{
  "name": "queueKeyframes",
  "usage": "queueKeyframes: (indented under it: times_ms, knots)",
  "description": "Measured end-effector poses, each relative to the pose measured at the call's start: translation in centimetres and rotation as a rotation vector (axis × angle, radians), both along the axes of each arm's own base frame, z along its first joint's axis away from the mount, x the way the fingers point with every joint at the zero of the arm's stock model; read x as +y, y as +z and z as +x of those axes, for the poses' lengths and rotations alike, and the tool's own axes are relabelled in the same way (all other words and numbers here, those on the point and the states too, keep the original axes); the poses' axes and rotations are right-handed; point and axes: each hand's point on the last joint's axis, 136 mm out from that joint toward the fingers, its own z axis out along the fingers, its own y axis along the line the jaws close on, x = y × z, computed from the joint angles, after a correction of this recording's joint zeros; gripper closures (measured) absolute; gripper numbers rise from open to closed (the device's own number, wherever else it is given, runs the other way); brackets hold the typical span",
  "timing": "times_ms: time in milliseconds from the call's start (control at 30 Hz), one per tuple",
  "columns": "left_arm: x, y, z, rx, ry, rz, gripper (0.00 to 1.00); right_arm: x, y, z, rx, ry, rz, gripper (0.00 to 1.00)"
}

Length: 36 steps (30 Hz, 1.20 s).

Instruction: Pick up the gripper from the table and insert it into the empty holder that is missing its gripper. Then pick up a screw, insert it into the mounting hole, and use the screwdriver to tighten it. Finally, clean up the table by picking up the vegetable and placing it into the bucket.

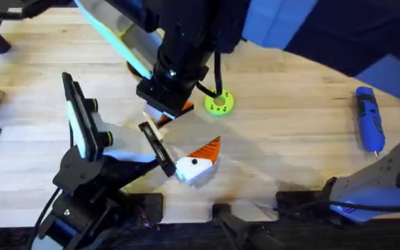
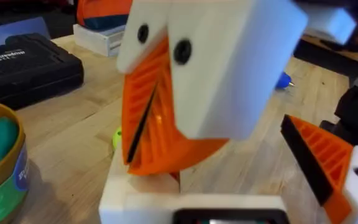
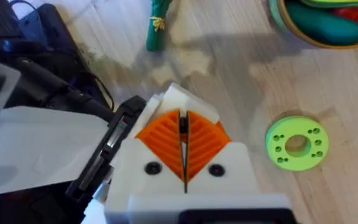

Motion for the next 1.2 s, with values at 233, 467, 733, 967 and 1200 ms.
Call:
queueKeyframes:
  times_ms: [233,467,733,967,1200]
  knots:
    - [0.1,0.0,0.1,-0.002,0.009,0.001,0.015,0.4,0.1,0.2,-0.007,-0.007,0.016,0.995]
    - [0.2,0.0,0.2,-0.007,0.016,0.005,0.015,0.5,0.2,0.4,-0.010,-0.017,0.020,0.995]
    - [0.2,0.0,0.3,-0.006,0.023,0.005,0.015,0.6,0.1,0.7,-0.015,-0.038,0.021,0.995]
    - [0.3,0.0,0.5,-0.005,0.031,0.005,0.015,0.9,0.0,1.1,-0.021,-0.068,0.025,0.995]
    - [0.3,-0.1,0.4,0.001,0.028,0.002,0.015,0.6,-0.1,0.9,-0.018,-0.073,0.013,0.995]
